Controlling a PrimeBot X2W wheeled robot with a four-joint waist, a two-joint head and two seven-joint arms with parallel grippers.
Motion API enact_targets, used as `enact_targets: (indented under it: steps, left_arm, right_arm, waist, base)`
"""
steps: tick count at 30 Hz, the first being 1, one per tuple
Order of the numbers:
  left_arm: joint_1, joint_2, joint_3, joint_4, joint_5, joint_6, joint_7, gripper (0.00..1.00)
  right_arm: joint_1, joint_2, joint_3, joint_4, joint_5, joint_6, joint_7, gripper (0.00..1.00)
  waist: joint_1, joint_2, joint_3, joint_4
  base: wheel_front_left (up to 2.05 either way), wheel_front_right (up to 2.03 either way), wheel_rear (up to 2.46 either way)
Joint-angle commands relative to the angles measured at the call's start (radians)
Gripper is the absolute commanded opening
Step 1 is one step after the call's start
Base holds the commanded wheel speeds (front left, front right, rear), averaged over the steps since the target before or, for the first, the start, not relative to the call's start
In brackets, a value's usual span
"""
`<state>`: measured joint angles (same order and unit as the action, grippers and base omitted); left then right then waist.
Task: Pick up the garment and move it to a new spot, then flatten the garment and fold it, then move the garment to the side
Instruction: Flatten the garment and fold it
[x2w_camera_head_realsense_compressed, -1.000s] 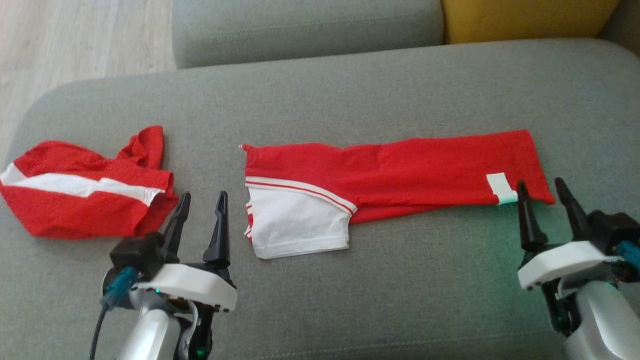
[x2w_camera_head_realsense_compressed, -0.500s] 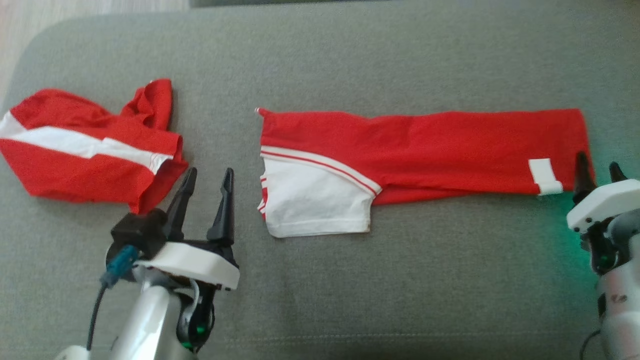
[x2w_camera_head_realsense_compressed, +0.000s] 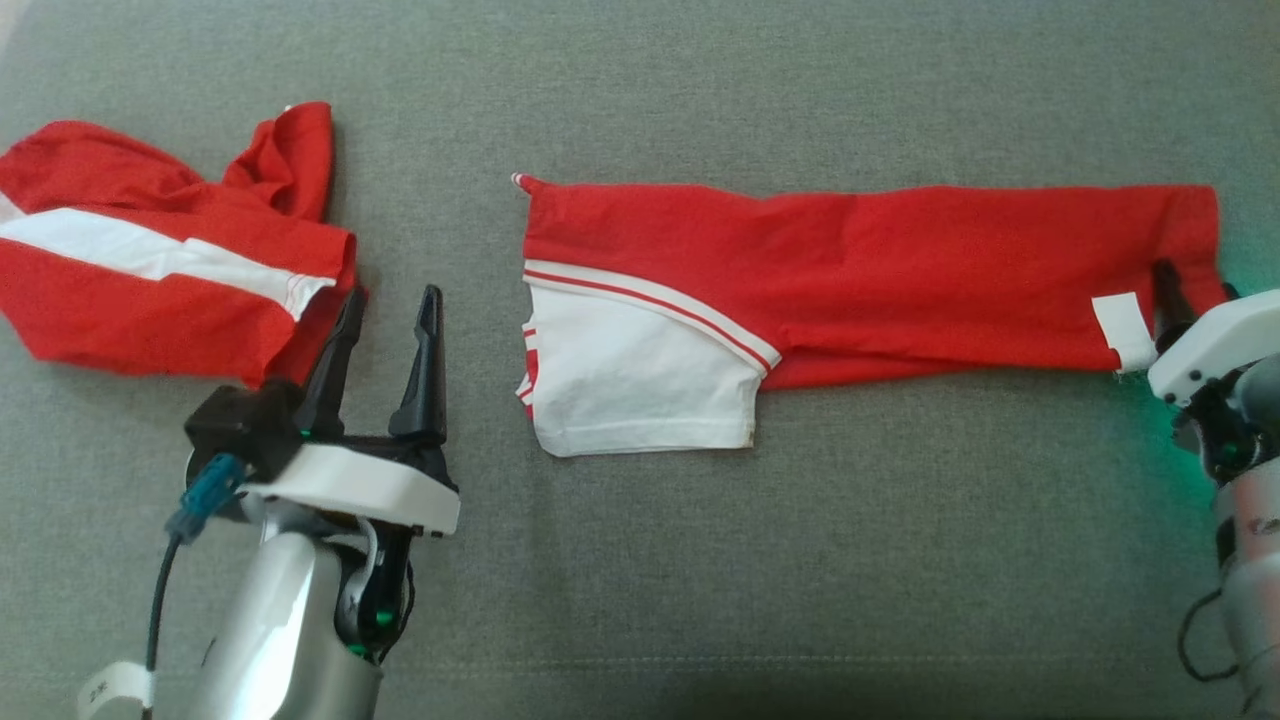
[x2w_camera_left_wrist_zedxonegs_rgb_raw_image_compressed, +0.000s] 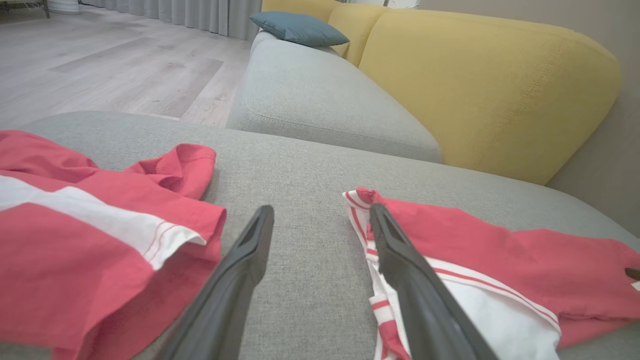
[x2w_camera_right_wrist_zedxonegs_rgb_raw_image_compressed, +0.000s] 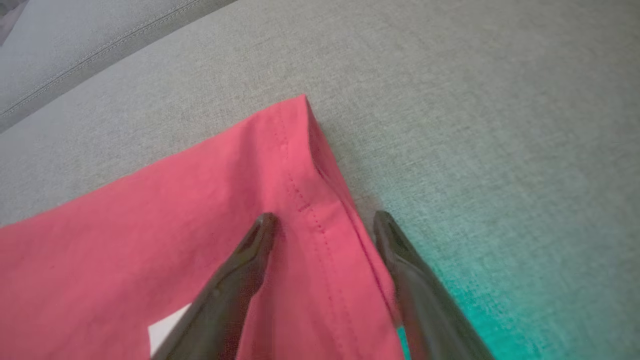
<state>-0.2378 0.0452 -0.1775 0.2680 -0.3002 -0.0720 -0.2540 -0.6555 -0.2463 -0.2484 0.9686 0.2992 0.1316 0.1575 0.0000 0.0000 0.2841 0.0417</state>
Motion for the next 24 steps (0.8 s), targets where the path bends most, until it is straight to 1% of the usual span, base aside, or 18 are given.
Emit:
enact_targets:
  steps: [1, 2, 3, 4, 7, 10, 13, 14, 16, 18, 20, 24]
  left_arm:
    - [-0.037, 0.005, 0.040, -0.029, 0.013, -0.009, -0.008, 1.00]
    - [-0.039, 0.005, 0.042, -0.028, 0.014, -0.009, -0.008, 1.00]
    - [-0.041, 0.005, 0.044, -0.027, 0.015, -0.009, -0.008, 1.00]
    - [-0.043, 0.005, 0.046, -0.026, 0.016, -0.010, -0.008, 1.00]
    - [-0.047, 0.005, 0.054, -0.024, 0.022, -0.011, -0.008, 1.00]
    - [-0.043, 0.005, 0.060, -0.021, 0.028, -0.013, -0.008, 1.00]
    - [-0.037, 0.005, 0.064, -0.018, 0.032, -0.016, -0.008, 1.00]
    - [-0.033, 0.005, 0.064, -0.017, 0.032, -0.017, -0.008, 1.00]
    - [-0.027, 0.005, 0.062, -0.014, 0.032, -0.018, -0.008, 1.00]
    - [-0.020, 0.005, 0.057, -0.010, 0.031, -0.019, -0.008, 1.00]
    - [-0.012, 0.005, 0.053, -0.006, 0.028, -0.018, -0.008, 1.00]
    - [0.007, 0.005, 0.045, 0.005, 0.022, -0.015, -0.008, 1.00]
  right_arm:
    - [-0.014, -0.018, 0.031, -0.012, 0.012, -0.001, 0.008, 1.00]
    - [-0.014, -0.020, 0.036, -0.009, 0.019, -0.001, 0.011, 0.46]
    - [-0.015, -0.023, 0.039, -0.006, 0.027, -0.001, 0.013, 0.04]
    - [-0.015, -0.026, 0.041, -0.001, 0.036, -0.001, 0.016, 0.00]
    - [-0.015, -0.044, 0.034, 0.013, 0.055, -0.001, 0.009, 0.00]
    - [-0.015, -0.075, 0.010, 0.042, 0.044, -0.001, -0.016, 0.00]
    - [-0.019, -0.121, -0.037, 0.085, -0.008, -0.001, -0.067, 0.00]
    - [-0.027, -0.150, -0.076, 0.114, -0.059, -0.001, -0.112, 0.00]
    - [-0.037, -0.164, -0.120, 0.140, -0.113, -0.001, -0.150, 0.00]
    - [-0.046, -0.159, -0.157, 0.164, -0.161, -0.001, -0.173, 0.00]
    - [-0.056, -0.138, -0.178, 0.180, -0.195, -0.001, -0.184, 0.00]
    - [-0.075, -0.086, -0.184, 0.188, -0.238, -0.001, -0.200, 0.00]
  waist:
    - [0.0000, 0.0000, 0.004, -0.005]
    - [0.0000, 0.0000, 0.005, -0.007]
    - [0.0000, 0.0000, 0.005, -0.008]
    - [0.0000, 0.0000, 0.004, -0.010]
    - [0.0000, 0.0000, -0.003, -0.017]
    - [0.0000, 0.0000, -0.017, -0.023]
    - [0.0000, 0.0000, -0.032, -0.029]
    - [0.0000, 0.0000, -0.042, -0.031]
    - [0.0000, 0.0000, -0.056, -0.034]
    - [0.0000, 0.0000, -0.072, -0.036]
    - [0.0000, 0.0000, -0.091, -0.039]
    - [0.0000, 0.0000, -0.138, -0.044]
  base:
    - [0.00, 0.00, 0.00]
    - [0.00, 0.00, 0.00]
    - [0.00, 0.00, 0.00]
    - [0.00, 0.00, 0.00]
    - [0.00, 0.00, 0.00]
    - [0.00, 0.00, 0.00]
    - [0.00, 0.00, 0.00]
    - [0.00, 0.00, 0.00]
    - [0.00, 0.00, 0.00]
    - [0.00, 0.00, 0.00]
    - [0.00, 0.00, 0.00]
    - [0.00, 0.00, 0.00]
